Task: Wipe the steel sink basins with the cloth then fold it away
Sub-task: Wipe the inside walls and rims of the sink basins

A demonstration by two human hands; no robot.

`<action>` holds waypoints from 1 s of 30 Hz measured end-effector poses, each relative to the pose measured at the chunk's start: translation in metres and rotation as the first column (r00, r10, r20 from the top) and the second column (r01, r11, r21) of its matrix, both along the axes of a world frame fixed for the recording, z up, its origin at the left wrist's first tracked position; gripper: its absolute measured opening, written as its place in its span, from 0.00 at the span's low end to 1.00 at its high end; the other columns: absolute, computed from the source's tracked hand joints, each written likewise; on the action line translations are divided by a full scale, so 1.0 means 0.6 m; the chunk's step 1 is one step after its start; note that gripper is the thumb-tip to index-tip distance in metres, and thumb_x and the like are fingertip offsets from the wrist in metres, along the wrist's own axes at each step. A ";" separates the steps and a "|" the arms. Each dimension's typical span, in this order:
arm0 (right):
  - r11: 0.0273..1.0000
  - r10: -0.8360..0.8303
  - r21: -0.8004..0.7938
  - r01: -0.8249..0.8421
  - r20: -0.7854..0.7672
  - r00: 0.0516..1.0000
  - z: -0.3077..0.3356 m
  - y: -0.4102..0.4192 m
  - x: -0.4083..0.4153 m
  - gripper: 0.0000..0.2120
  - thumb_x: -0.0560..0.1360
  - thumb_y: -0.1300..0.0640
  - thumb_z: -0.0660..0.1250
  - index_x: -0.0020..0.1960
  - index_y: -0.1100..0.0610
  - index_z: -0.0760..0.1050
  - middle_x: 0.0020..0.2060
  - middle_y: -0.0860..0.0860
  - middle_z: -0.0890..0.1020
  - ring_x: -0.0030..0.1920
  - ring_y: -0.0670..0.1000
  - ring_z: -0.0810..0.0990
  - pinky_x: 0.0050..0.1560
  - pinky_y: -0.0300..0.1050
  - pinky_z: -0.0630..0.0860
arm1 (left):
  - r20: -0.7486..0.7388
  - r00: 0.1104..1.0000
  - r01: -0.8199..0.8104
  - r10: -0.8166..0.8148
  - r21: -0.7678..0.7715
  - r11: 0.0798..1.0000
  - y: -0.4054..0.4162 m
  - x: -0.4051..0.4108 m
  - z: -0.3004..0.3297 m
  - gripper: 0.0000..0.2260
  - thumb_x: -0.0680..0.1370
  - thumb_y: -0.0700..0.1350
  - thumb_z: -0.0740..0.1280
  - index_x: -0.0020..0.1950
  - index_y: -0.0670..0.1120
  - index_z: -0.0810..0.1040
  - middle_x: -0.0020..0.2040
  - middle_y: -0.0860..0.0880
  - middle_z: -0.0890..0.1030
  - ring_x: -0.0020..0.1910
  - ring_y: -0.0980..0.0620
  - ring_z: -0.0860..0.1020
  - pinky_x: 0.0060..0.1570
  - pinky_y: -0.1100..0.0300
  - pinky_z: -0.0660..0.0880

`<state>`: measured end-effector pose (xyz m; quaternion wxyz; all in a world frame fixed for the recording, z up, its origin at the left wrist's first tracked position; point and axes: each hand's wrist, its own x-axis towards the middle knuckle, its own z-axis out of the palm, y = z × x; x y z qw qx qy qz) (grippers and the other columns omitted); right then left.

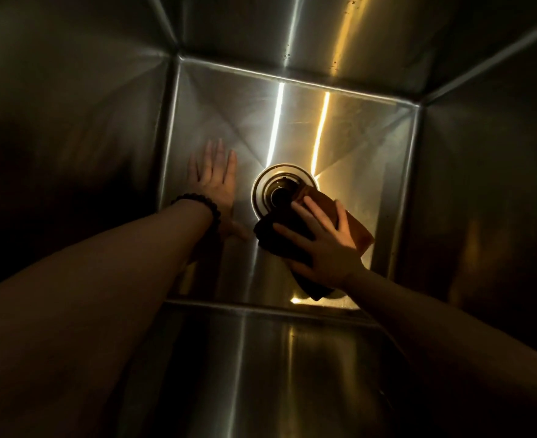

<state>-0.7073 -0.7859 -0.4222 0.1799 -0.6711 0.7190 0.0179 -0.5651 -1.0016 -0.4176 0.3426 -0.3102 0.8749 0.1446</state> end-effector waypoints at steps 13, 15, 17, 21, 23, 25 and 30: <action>0.960 -0.273 0.082 0.269 0.042 0.961 0.026 0.016 0.039 0.33 0.70 0.31 0.62 0.71 0.42 0.61 0.76 0.58 0.51 0.76 0.60 0.46 0.71 0.70 0.47 | -0.003 1.000 -0.018 0.018 0.023 1.000 0.000 -0.001 0.012 0.70 0.54 0.73 0.71 0.73 0.40 0.28 0.73 0.34 0.30 0.72 0.35 0.30 0.70 0.36 0.36; 0.957 -0.280 0.092 0.274 0.057 0.958 0.030 0.021 0.039 0.33 0.70 0.33 0.64 0.70 0.44 0.62 0.76 0.59 0.55 0.76 0.60 0.50 0.71 0.70 0.49 | -0.011 1.000 -0.019 0.020 0.034 0.999 -0.001 0.000 0.013 0.71 0.54 0.73 0.72 0.73 0.40 0.28 0.73 0.35 0.29 0.72 0.36 0.29 0.70 0.36 0.36; 0.950 -0.305 0.091 0.299 0.061 0.951 0.034 0.023 0.037 0.32 0.70 0.37 0.66 0.70 0.46 0.62 0.74 0.58 0.60 0.74 0.61 0.58 0.71 0.69 0.53 | -0.021 1.000 -0.018 0.019 0.043 0.999 -0.001 0.000 0.013 0.71 0.54 0.73 0.72 0.73 0.41 0.28 0.73 0.35 0.29 0.72 0.36 0.29 0.70 0.37 0.34; 0.955 -0.295 0.015 0.295 0.036 0.955 0.050 0.029 0.046 0.23 0.74 0.44 0.61 0.66 0.50 0.66 0.67 0.56 0.72 0.65 0.60 0.71 0.65 0.65 0.65 | -0.002 1.000 -0.015 0.016 0.043 0.999 -0.003 -0.001 0.018 0.71 0.54 0.74 0.71 0.73 0.40 0.27 0.72 0.35 0.28 0.71 0.36 0.28 0.68 0.38 0.32; 0.958 -0.288 0.015 0.288 0.025 0.957 0.053 0.027 0.035 0.22 0.72 0.51 0.68 0.64 0.52 0.67 0.63 0.57 0.75 0.60 0.61 0.74 0.60 0.62 0.70 | 0.001 1.000 -0.012 0.012 0.049 0.999 -0.002 -0.001 0.021 0.71 0.54 0.74 0.71 0.73 0.41 0.27 0.72 0.35 0.28 0.71 0.36 0.28 0.69 0.38 0.32; 0.954 -0.295 0.050 0.295 0.006 0.955 0.054 0.013 0.007 0.30 0.68 0.55 0.73 0.66 0.53 0.64 0.63 0.59 0.73 0.59 0.63 0.73 0.57 0.60 0.70 | -0.005 1.000 -0.010 0.010 0.049 0.999 -0.001 -0.001 0.022 0.70 0.54 0.73 0.71 0.73 0.41 0.27 0.72 0.35 0.28 0.71 0.36 0.28 0.69 0.38 0.32; 0.871 -0.490 -0.058 0.488 -0.025 0.872 0.050 -0.039 -0.077 0.28 0.77 0.50 0.62 0.74 0.48 0.58 0.74 0.55 0.60 0.71 0.62 0.60 0.66 0.64 0.62 | -0.025 1.000 0.001 0.000 0.037 0.999 -0.002 0.001 0.019 0.71 0.53 0.75 0.70 0.73 0.40 0.28 0.73 0.35 0.29 0.71 0.35 0.28 0.69 0.37 0.33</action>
